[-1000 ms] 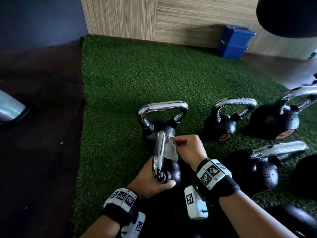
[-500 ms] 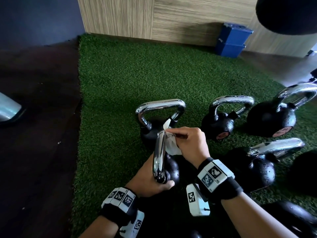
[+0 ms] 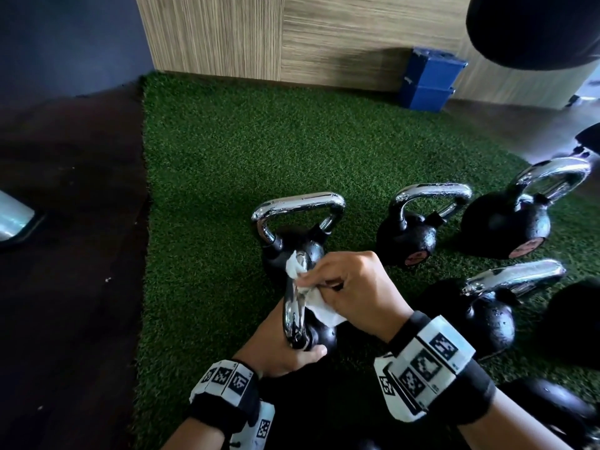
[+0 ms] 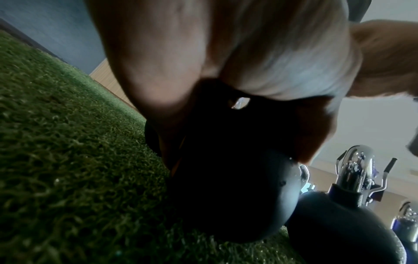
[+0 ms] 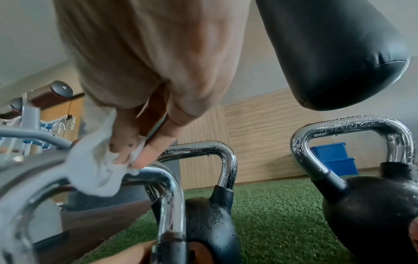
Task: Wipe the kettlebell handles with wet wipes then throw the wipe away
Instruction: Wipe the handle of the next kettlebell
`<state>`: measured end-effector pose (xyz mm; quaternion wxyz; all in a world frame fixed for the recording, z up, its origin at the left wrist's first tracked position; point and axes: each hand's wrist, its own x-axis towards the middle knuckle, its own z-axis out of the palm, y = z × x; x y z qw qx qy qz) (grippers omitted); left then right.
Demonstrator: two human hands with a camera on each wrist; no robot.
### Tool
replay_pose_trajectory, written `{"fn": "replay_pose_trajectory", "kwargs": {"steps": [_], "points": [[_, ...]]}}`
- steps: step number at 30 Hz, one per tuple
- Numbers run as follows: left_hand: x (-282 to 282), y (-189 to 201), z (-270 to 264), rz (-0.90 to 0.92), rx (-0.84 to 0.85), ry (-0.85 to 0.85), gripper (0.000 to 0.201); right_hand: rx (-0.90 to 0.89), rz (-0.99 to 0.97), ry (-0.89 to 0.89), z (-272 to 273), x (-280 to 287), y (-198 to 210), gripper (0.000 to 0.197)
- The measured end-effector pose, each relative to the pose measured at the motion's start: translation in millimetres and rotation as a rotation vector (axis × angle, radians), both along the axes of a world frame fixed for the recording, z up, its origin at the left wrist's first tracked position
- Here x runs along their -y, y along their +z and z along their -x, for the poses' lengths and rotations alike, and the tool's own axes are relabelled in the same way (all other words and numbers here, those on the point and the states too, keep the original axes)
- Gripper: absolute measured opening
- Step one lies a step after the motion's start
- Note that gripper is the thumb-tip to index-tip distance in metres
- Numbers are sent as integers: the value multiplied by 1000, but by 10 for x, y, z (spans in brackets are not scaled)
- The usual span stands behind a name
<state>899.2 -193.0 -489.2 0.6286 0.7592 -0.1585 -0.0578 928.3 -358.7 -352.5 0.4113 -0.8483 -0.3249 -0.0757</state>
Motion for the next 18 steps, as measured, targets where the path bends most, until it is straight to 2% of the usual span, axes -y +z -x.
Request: {"fn": "replay_pose_trajectory", "kwargs": {"steps": [2,7,9,11,15,18], "points": [[1,16,-2,-20,4,-25,72,-56,32,24,63,30,17,21],[26,54,-33,38,-34,-35,76,-285,40,-25,44,115,52,20],[19,62,-31,96,-67,-49,66,-377,53,10,60,117,20,17],[3,48,-26,113,-78,-38,47,-453,131,35,82,103,-42,16],[-19,12,-16,164,-128,-21,41,-506,187,18,54,88,-117,20],[-9,38,-2,168,-113,-19,34,-477,240,38,47,52,-149,23]]}}
